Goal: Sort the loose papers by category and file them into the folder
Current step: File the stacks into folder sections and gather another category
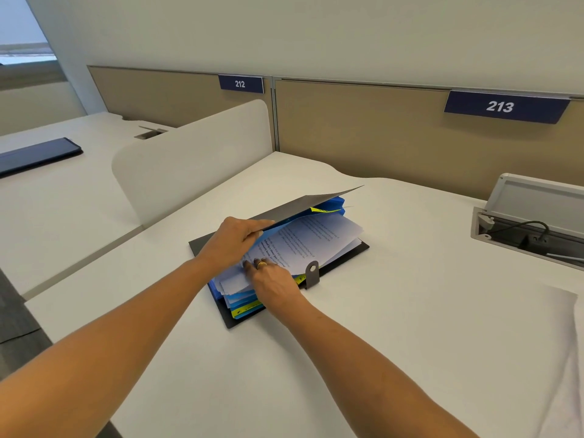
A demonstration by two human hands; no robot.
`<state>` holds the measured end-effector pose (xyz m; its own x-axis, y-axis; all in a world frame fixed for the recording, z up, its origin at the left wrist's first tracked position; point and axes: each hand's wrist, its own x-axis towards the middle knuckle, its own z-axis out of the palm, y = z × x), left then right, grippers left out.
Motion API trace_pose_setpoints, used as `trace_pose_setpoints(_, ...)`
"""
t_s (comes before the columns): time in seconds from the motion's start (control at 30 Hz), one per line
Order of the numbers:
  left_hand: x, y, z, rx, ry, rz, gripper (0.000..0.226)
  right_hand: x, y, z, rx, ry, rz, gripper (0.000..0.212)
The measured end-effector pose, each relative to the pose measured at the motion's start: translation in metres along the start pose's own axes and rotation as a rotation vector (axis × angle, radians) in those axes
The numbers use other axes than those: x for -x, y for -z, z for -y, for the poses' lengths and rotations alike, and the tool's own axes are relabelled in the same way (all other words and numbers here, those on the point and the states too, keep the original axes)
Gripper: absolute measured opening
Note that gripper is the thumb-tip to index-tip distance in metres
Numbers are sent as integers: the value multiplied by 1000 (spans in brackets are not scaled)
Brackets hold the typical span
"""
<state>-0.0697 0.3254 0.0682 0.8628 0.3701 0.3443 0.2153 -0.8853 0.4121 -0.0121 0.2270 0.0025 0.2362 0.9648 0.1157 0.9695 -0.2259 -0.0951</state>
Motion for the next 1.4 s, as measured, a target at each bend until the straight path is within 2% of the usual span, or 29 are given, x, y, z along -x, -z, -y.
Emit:
trace_pose_setpoints(0.17, 4, -4, -3, -20, -15, 37, 38, 13, -1, -14, -72, 48, 55, 57)
trace_pose_setpoints(0.3, 11, -13, -3, -85, -68, 57, 39, 26, 10, -33, 81, 121, -80, 65)
trace_pose_setpoints(0.43, 23, -27, -5, -99, -118, 53, 37, 42, 8, -56, 149, 63, -356, 45)
trace_pose_setpoints(0.6, 37, -52, -1, -186, -224, -20, 31, 61, -1, -76, 127, -81, -474, 13)
trace_pose_setpoints(0.7, 43, -68, 3, -242, -237, -3, 29, 65, -10, -79, -58, -74, -498, 26)
trace_pose_setpoints(0.8, 49, -76, 3, -317, -211, 30, 27, 74, -13, -75, -94, -87, -548, 13)
trace_pose_setpoints(0.83, 49, -78, 4, -352, -193, 26, 27, 77, -14, -75, -97, -89, -546, 2)
trace_pose_setpoints(0.97, 47, -79, -3, -356, -4, 162, 45, 89, -21, -74, -133, -197, -532, 30)
trace_pose_setpoints(1.1, 39, -77, -13, -550, 23, 275, 51, 95, -15, -71, -321, -336, -347, 58)
trace_pose_setpoints(1.27, 27, -77, -32, -628, -2, 350, 52, 88, -10, -73, -497, -532, -310, 41)
trace_pose_setpoints(1.4, 11, -69, -33, -701, -22, 292, 47, 77, -4, -72, -579, -631, -250, 34)
